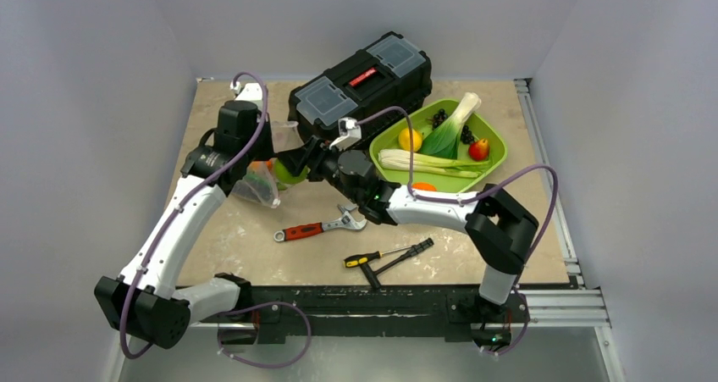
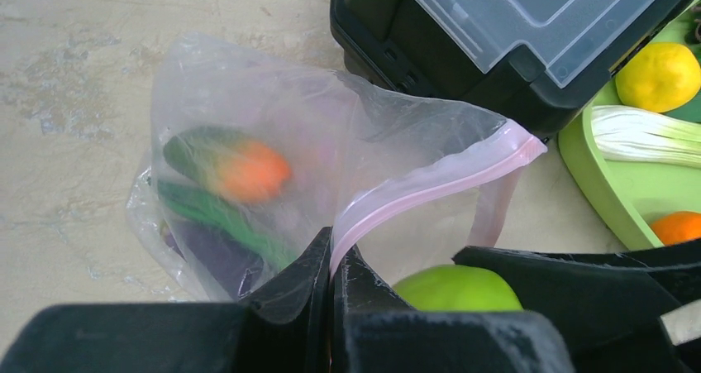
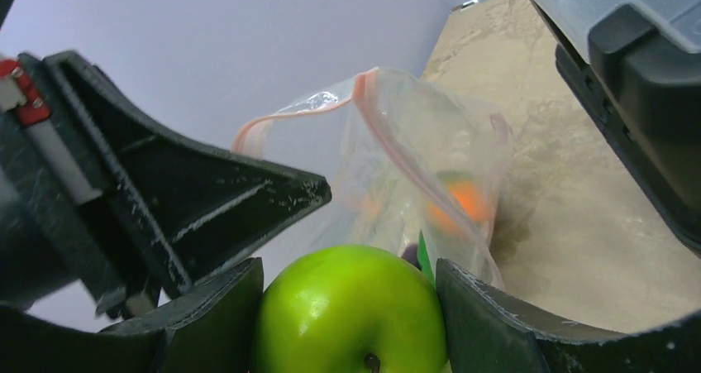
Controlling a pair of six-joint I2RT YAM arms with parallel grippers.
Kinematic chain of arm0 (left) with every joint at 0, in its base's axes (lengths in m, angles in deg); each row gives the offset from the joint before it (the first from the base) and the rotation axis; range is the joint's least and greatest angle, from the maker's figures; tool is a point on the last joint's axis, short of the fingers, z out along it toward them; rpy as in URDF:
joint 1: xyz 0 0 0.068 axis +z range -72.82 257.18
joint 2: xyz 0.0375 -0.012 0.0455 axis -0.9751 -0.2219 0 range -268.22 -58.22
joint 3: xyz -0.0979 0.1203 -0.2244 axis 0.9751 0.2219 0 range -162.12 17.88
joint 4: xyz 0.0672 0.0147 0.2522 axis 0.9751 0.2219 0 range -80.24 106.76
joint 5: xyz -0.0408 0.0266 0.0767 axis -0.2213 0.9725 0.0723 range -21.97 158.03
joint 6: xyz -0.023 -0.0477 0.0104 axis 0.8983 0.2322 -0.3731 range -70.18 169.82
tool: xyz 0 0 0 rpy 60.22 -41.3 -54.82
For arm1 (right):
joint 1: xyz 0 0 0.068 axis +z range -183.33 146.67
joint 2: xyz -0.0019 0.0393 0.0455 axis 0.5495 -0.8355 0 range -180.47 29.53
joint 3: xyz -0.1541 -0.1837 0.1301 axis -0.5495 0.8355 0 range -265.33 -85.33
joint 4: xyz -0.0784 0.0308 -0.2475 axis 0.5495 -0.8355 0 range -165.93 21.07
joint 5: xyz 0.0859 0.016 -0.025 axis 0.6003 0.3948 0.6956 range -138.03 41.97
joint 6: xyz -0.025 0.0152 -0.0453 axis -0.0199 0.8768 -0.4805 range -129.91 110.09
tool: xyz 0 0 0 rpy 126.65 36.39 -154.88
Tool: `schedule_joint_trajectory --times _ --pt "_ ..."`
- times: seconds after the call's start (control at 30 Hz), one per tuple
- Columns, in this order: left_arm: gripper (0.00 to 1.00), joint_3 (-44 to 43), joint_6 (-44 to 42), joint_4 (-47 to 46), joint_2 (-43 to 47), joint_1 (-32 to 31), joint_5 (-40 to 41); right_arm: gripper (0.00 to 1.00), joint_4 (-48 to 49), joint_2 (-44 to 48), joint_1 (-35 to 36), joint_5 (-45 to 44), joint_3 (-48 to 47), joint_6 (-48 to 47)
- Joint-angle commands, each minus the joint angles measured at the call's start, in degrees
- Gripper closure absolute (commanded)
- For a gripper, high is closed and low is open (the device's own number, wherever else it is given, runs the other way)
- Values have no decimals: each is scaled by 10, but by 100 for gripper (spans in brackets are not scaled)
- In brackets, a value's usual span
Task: Place the food in the zip-top bag and seal the zipper
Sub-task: Place the fake fruit in the zipper food storage bag.
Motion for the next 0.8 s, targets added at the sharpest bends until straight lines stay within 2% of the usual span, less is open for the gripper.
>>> schedule_joint_trajectory --times 0.0,0.27,0.53,0.77 --pt "100 -6 2 -22 22 -2 -4 100 -4 -23 2 -30 -64 46" --pt "100 -2 4 -24 35 -2 -5 100 -79 -75 8 -61 -130 56" --pt "100 -1 5 -26 38 -2 -12 100 -100 -105 10 -82 -165 46" --pt "100 -1 4 -26 39 -2 -12 84 -129 -137 9 -78 -208 31"
